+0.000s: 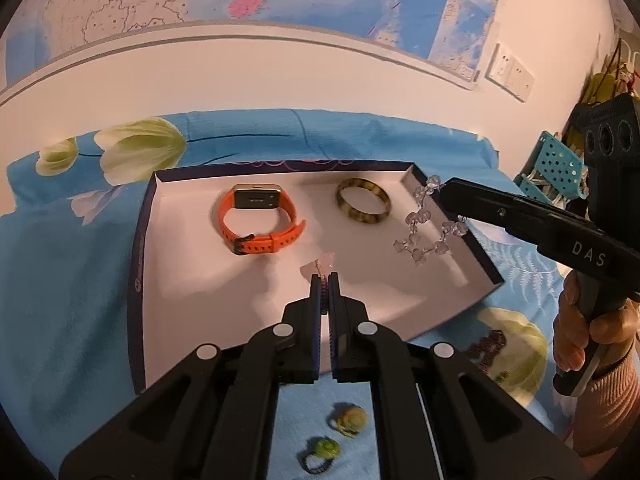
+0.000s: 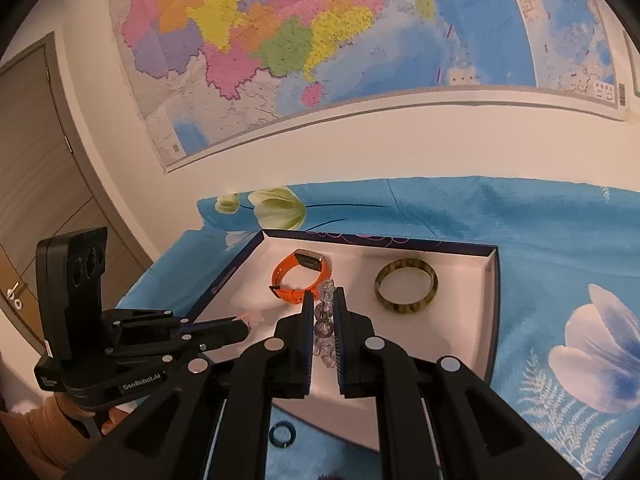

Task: Organize jewelry
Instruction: 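Carry the hair tie and crystal bracelet into the box and open both tools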

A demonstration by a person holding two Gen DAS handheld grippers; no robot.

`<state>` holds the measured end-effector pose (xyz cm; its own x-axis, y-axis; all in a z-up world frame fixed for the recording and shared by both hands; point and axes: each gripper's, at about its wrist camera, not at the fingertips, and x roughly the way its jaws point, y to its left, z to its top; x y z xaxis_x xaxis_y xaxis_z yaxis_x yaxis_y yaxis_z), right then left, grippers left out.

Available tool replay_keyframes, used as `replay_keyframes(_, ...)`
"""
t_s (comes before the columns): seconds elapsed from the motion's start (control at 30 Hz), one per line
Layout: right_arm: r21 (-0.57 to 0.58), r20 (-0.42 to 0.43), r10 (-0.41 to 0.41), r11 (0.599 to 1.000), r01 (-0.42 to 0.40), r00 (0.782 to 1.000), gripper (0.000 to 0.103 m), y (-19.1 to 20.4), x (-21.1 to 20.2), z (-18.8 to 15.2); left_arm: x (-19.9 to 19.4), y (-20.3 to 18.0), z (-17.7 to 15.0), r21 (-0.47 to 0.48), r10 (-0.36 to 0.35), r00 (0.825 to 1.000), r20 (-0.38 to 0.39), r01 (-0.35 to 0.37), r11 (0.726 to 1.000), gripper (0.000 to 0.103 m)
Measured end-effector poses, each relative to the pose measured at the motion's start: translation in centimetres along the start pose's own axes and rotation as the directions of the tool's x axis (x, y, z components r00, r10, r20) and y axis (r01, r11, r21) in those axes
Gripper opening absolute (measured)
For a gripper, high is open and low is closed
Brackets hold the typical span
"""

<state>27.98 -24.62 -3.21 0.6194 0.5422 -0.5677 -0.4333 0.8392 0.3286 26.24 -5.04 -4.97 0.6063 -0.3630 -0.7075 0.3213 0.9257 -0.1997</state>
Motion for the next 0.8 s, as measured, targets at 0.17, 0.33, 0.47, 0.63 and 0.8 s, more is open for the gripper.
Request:
replay_keyframes(0.17, 0.043, -0.011, 0.016, 0.999, -0.015, 1.0, 0.008, -0.7, 1.8, 0.5, 1.4, 0.7, 0.4, -0.005, 0.022, 0.999, -0.025, -0.022, 1.0, 0.004)
replay_keyframes(0.33, 0.077, -0.026, 0.031, 0.997, -0.029, 0.999, 0.008, -1.1, 3.3, 0.6, 2.3, 1.3, 0.9, -0.001, 0.046, 0.998, -0.038, -0.046, 0.999, 0.004)
replay_keyframes(0.47, 0.096, -0.06, 0.013, 0.995, -0.007, 0.998, 0.008, -1.8, 4.2, 0.2, 2.8, 1.7, 1.0, -0.003, 0.059, 0.997, -0.051, -0.06, 0.998, 0.004)
replay_keyframes(0.63, 0.094, -0.089, -0.049, 0.994, 0.058, 0.995, 0.008, -2.7, 4.4, -0.3, 3.6, 2.1, 1.0, -0.002, 0.068, 0.995, -0.073, -0.068, 0.998, 0.004)
replay_keyframes(0.8, 0.074, -0.12, -0.098, 0.991, 0.107, 0.988, 0.008, -3.2, 4.7, -0.7, 4.4, 2.3, 0.9, -0.004, 0.079, 0.992, -0.093, -0.08, 0.997, 0.004)
